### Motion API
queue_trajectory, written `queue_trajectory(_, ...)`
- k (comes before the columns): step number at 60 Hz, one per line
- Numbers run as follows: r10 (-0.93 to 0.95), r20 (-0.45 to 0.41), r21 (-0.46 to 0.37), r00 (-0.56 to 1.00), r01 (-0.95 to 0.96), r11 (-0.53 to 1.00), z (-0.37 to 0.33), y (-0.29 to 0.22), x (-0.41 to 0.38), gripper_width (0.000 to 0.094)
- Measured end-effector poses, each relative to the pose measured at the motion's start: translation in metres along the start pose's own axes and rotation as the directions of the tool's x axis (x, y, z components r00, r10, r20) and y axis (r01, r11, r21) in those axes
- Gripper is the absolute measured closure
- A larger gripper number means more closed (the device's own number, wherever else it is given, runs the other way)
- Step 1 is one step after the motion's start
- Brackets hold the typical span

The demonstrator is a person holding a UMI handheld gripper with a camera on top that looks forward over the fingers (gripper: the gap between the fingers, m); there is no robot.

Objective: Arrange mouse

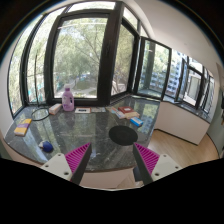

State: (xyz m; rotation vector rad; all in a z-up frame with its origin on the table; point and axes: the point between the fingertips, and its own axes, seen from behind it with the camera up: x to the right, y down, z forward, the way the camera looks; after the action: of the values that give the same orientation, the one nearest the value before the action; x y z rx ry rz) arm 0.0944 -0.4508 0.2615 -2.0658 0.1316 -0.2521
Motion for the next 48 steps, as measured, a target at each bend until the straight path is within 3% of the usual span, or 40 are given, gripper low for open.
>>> queue_trajectory(8, 0.005, 0.012, -0.09, 1.0, -0.004, 0.996, -0.003, 0.038, -0.01, 0.0087)
queue_trajectory(14, -0.012, 0.03, -0.139, 0.999, 0.016, 0.99, 0.018, 0.095, -0.04, 0.0086)
queue_trajectory(22, -0.02, 0.117, -0.197, 0.993, 0.043, 0.979, 0.031, 0.143, -0.102, 0.0092)
queue_trajectory(37, -0.056, 0.322, -0.142, 0.945, 0.106, 0.984, 0.078, 0.163, -0.259, 0.0093)
queue_trajectory(48, -0.105, 0.368, -0.103, 0.924, 0.153, 0.983, 0.135, 0.155, -0.342, 0.009)
